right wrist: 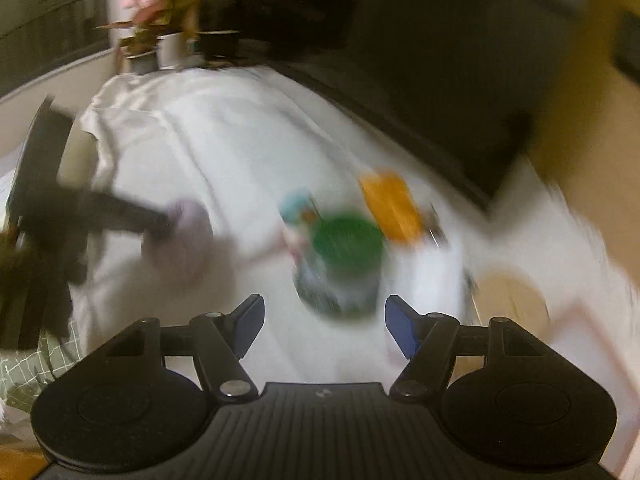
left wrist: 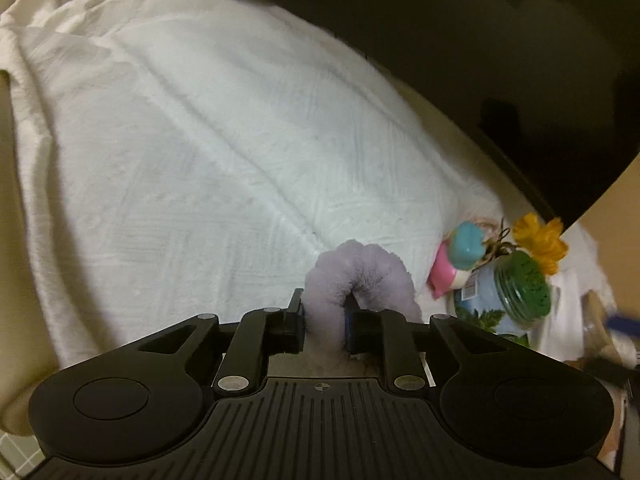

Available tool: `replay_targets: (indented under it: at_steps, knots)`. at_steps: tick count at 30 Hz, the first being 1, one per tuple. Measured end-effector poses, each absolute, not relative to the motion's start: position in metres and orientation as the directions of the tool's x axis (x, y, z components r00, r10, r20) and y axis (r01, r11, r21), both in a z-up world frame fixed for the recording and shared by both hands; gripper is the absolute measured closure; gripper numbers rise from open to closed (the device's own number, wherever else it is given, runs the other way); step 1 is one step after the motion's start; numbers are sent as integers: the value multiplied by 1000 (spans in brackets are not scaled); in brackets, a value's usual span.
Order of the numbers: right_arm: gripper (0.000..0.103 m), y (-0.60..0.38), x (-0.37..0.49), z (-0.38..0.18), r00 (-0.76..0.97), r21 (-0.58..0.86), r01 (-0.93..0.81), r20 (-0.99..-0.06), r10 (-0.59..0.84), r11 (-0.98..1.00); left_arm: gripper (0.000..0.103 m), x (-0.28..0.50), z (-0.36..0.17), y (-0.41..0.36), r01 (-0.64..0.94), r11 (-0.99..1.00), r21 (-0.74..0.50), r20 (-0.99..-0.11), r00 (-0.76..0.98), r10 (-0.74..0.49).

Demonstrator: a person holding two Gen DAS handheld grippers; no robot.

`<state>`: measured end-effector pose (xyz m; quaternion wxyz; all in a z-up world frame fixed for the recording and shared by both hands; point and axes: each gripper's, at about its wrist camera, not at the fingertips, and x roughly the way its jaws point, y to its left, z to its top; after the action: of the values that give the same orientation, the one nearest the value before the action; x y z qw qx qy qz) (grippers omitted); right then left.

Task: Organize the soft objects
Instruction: 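Grasp the blue-and-pink toy figure with the right tool while the left tool holds the scrunchie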

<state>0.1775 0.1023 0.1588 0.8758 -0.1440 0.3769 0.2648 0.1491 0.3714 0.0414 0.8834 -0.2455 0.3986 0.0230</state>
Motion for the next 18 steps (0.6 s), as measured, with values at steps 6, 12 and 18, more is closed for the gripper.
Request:
replay_targets:
  at_steps: [6,12,18]
  knots:
    - [37,189,256,157,477,-93,-657,-820,316,749,83,146,56,396,-197,899,-391,-710,686,-158]
    - [59,230,307,113,417,-175,-628,-898,138,758,83,154,59,414,-179,906,-383,-702,694,-160]
    - [71,224,306,127,386,-102,-616,-904,187,781,83,169,73,427,-166,915,-367,-689,709,-148]
